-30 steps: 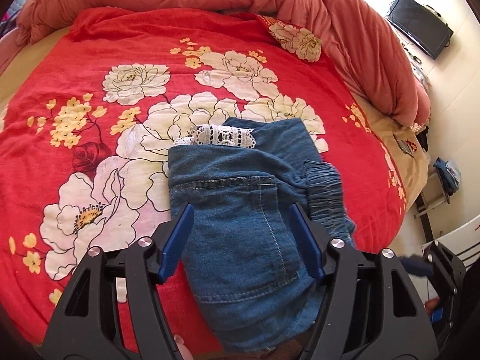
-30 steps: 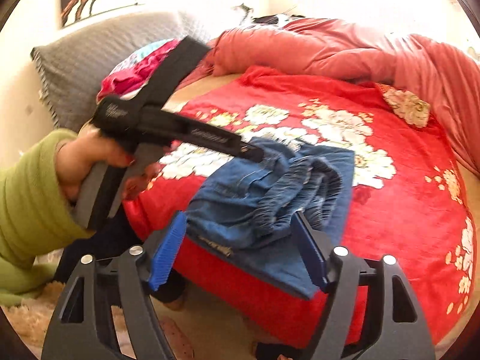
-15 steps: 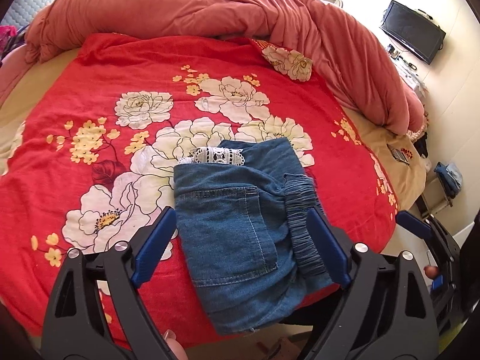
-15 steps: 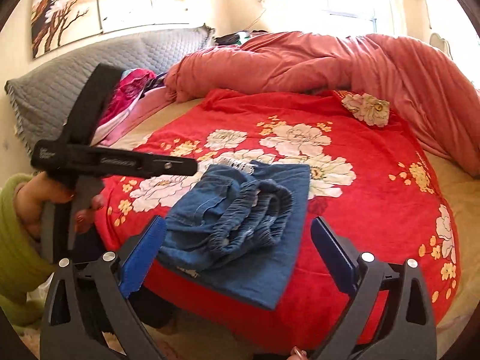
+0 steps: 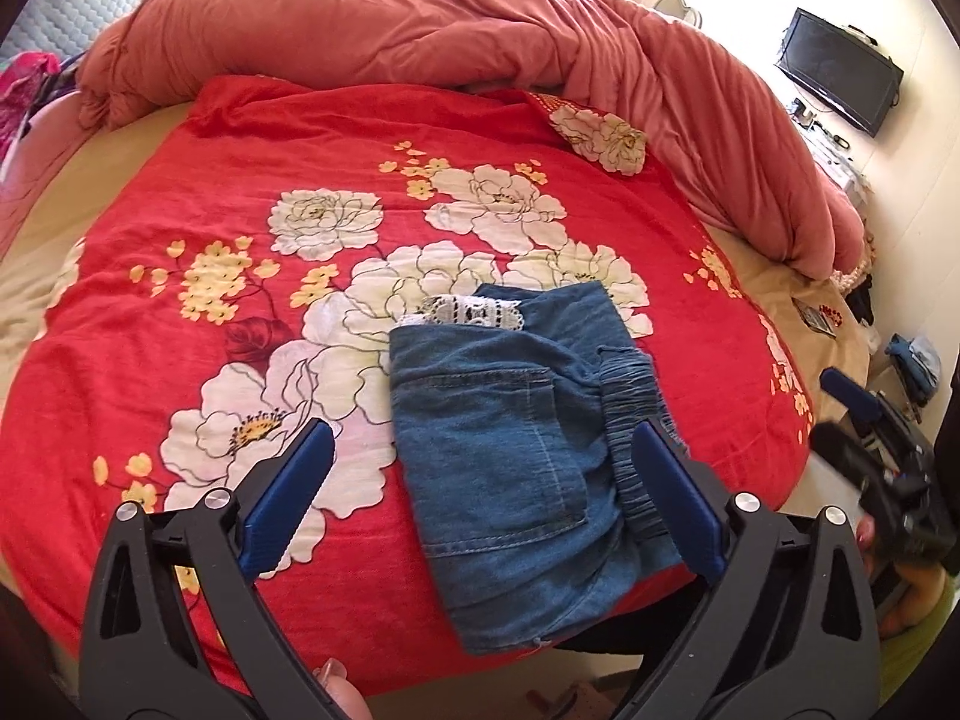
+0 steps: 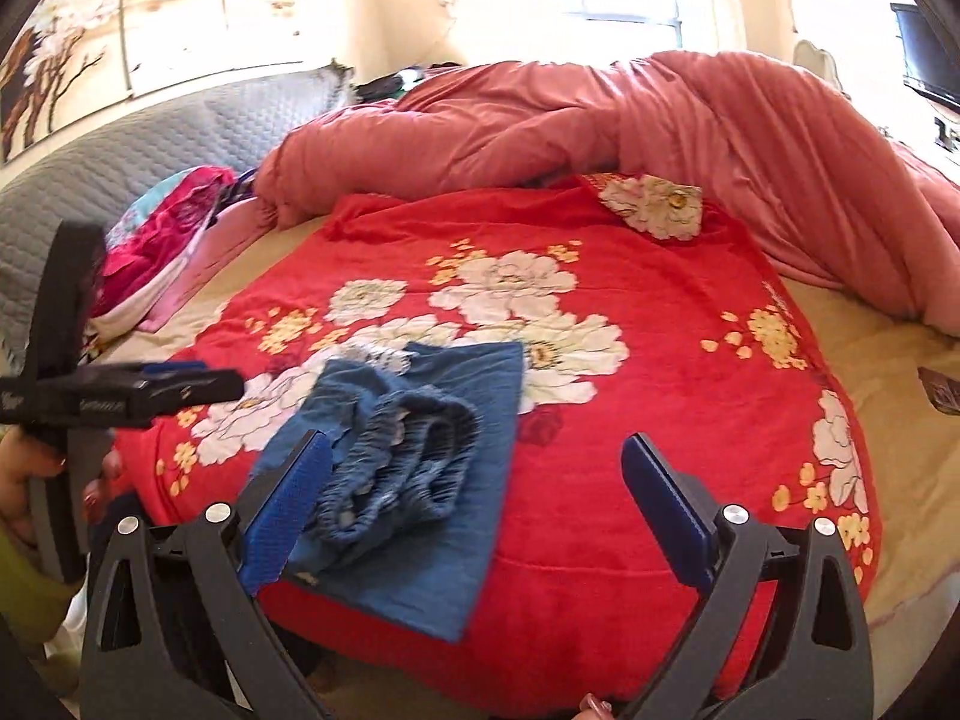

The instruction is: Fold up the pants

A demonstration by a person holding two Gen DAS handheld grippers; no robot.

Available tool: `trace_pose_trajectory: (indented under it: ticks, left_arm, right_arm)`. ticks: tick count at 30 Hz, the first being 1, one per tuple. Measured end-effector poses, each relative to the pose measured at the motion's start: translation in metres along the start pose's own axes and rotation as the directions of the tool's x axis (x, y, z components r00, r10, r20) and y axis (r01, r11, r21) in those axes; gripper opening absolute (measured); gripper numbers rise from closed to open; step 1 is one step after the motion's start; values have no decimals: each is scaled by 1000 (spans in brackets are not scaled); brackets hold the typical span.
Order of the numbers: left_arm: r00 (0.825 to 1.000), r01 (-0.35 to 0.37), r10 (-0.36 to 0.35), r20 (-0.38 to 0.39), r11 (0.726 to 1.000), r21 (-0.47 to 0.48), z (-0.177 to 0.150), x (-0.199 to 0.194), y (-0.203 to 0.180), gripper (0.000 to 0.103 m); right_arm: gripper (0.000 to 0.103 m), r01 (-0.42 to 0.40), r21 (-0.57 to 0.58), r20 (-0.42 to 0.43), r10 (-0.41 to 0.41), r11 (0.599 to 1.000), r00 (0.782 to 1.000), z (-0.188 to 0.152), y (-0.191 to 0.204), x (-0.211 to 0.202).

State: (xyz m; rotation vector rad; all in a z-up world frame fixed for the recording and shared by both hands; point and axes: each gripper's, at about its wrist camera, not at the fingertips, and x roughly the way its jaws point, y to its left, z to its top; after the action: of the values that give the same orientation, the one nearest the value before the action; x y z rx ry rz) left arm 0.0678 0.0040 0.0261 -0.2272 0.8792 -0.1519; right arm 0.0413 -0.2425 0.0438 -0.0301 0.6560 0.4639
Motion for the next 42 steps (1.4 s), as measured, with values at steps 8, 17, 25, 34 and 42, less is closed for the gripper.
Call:
trace_pose_trajectory:
  ticks: [8,17,25,34,42]
  left_arm:
    - [1000,-17,17,-9,1000,-20,-6,-1,11,94]
    - [999,-41,40,-36,998,-44,-12,14,20,94]
    - [997,-21,17,-70,997,-68,-19,34,22,94]
    - [994,8,-17,-106,996,-84,-28,58,18,93]
    - [991,45,-57,-124,994,-101,-33,74,16,87]
  right_arm:
    - [98,43,45,-24,-42,998,999,4,-17,10]
    - [98,43,60,-79,-38,997,996,0,-21,30]
    - [98,17,86,-150,-4,996,989,-8,-26,58]
    - [87,-45,108,-216,68,993,974,-10,-30,94]
    - [66,-165,182,-295,214,969,931,-15,-33,131]
